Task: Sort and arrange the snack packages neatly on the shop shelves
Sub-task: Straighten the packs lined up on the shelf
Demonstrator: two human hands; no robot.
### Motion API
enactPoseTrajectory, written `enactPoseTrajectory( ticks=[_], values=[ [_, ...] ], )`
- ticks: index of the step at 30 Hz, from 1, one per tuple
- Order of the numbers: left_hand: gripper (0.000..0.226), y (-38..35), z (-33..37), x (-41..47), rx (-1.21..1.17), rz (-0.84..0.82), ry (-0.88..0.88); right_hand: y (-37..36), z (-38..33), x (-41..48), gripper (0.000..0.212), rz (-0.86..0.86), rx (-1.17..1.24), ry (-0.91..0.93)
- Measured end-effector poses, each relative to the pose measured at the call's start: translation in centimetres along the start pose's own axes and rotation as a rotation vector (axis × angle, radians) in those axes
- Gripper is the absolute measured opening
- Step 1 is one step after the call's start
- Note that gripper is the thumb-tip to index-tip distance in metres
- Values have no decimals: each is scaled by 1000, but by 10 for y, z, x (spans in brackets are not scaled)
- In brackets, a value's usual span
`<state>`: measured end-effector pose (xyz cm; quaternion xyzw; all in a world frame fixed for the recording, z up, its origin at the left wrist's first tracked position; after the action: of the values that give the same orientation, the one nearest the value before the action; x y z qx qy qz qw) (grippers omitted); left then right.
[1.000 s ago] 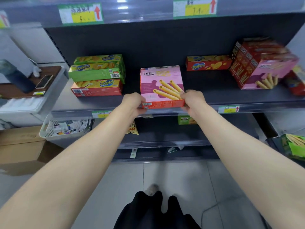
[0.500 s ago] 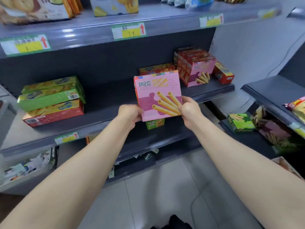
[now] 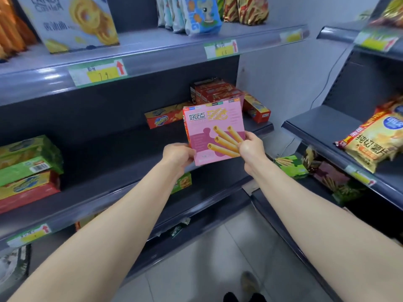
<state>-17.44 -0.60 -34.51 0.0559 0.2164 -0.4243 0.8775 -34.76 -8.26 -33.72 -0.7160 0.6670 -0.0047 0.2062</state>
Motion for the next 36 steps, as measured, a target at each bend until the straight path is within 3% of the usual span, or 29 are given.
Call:
enactPoseTrajectory(
  ticks=[5, 11, 14, 23, 36],
  values=[
    [37, -57, 7, 36, 23, 59, -10, 18, -26, 62, 34, -66, 42, -19],
    [19, -117, 14, 72, 54, 188, -13, 40, -50, 144, 44, -161, -27, -83],
    [34, -133, 16, 81, -4, 265, -35, 46, -54, 174, 50, -220, -64, -119],
    [45, -158, 4, 109, -43, 384, 3, 58, -53, 225, 49, -229, -322, -70],
    [39, -163, -18, 161, -79, 438, 60, 53, -24, 281, 39, -185, -502, -72]
  ],
)
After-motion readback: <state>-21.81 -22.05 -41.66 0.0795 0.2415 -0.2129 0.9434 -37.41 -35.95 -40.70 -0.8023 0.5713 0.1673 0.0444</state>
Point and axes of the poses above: each hand's wrist, its own x-axis towards the middle knuckle, its own y-axis out of the back of the hand, z = x × y, the point moved 8 cm from there along x, towards the middle knuckle, and after that the axes turned 7 degrees about z, right-handed, at the moved point
